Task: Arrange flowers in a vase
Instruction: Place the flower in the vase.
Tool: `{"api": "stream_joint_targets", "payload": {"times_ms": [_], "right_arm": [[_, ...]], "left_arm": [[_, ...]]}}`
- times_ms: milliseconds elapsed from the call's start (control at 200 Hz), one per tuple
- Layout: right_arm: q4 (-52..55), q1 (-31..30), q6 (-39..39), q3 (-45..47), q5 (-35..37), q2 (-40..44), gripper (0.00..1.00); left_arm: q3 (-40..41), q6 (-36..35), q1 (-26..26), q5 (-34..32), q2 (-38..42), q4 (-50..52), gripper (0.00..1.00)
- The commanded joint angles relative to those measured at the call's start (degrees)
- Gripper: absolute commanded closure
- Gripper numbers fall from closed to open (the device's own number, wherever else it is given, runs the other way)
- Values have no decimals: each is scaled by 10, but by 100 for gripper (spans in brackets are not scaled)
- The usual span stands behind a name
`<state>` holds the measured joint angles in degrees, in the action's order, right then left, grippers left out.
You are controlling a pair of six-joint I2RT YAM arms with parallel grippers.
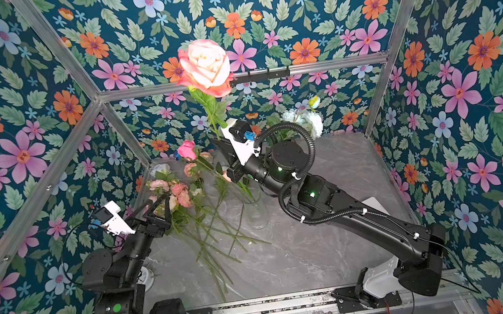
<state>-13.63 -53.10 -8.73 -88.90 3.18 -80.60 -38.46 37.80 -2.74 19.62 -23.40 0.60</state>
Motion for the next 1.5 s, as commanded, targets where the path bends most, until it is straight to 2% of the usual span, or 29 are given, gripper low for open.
{"api": "stream_joint_targets", "payload": {"times_ms": [0, 235, 890, 1180, 1280, 1500], "right_arm": [[-88, 25, 6, 7, -8, -5, 100], [-130, 36, 15, 53, -16, -24, 100], [-175, 39, 65, 222, 9, 10, 100], [-156, 39, 122, 299, 25, 33, 100], [-143, 39, 143, 325, 37, 39, 89], [-108, 38, 182, 367, 44, 69, 48]], "left_arm": [[8, -19, 0, -25, 8, 27, 0], [27, -22, 0, -30, 10, 35, 0], [57, -31, 0, -45, -5, 34, 0], [42, -15, 0, -138, -38, 121, 0], [38, -9, 0, -154, -64, 150, 0], [35, 3, 0, -183, -91, 185, 0]]}}
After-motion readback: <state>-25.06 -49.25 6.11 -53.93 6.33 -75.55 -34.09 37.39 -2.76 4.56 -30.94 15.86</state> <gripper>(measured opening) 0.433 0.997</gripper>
